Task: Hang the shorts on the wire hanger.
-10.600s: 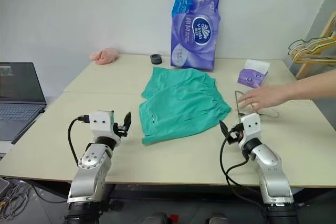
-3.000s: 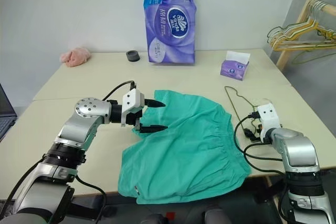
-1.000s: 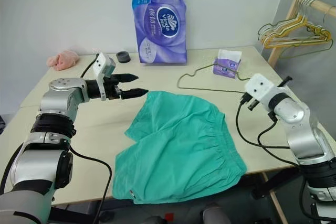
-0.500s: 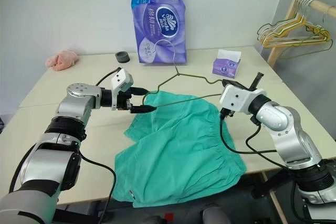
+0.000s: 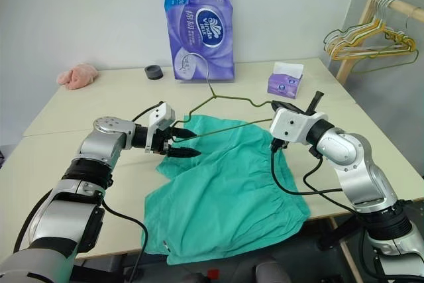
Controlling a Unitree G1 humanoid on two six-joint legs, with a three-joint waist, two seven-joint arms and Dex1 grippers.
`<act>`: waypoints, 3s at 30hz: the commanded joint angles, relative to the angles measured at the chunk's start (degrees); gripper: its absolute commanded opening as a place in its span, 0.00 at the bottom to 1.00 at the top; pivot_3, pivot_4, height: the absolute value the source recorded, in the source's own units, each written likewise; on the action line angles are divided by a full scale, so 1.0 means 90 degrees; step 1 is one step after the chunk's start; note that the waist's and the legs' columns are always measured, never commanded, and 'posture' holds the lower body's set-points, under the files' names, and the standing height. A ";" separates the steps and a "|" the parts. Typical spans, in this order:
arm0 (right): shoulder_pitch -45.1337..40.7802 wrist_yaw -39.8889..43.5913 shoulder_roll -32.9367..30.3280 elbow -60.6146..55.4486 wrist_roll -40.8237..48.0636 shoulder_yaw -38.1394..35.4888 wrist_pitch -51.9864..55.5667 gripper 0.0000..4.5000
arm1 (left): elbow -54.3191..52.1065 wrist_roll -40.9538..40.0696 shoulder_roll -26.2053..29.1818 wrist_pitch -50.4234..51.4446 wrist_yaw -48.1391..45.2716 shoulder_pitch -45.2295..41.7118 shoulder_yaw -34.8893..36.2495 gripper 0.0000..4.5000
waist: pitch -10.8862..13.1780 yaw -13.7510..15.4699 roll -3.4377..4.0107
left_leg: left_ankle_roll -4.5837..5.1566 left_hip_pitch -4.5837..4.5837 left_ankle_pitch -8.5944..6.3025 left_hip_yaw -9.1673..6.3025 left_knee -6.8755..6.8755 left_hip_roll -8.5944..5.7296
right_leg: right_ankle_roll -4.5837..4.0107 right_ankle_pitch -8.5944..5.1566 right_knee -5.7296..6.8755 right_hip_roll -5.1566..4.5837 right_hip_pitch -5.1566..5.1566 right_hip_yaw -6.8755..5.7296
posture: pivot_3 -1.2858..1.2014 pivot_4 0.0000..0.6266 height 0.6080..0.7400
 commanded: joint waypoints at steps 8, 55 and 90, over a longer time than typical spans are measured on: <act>-0.0136 0.0024 0.0000 -0.0252 -0.0075 -0.0234 -0.0375 0.00 | -0.0529 -0.0428 0.0048 0.0767 -0.0277 0.0024 0.0200 0.13 | 0.0001 -0.0002 0.0001 | 0.0000 0.0000 0.0000 0.0000 0.0000 0.0000 | 0.0000 0.0000 0.0000 0.0000 0.0000 0.0000 | 0.44 0.10 1.00; -0.0058 0.3143 -0.1421 -0.1860 0.3932 0.0046 0.5110 0.75 | -0.1125 0.0953 0.0763 -0.2215 -0.0811 0.0019 -0.1129 0.00 | 0.0008 -0.0012 0.0007 | 0.0001 0.0001 0.0000 -0.0004 0.0000 0.0010 | 0.0023 -0.0015 -0.0005 -0.0009 0.0004 -0.0003 | 0.44 0.09 1.00; -0.1318 0.2997 -0.0431 -0.0079 0.3068 0.1920 0.5515 0.01 | -0.1659 0.0834 0.0636 -0.1963 -0.0694 0.0214 -0.1058 0.00 | 0.0015 -0.0043 0.0018 | 0.0001 -0.0007 0.0000 -0.0017 0.0003 0.0011 | 0.0012 -0.0008 0.0000 -0.0014 -0.0003 -0.0010 | 0.44 0.09 1.00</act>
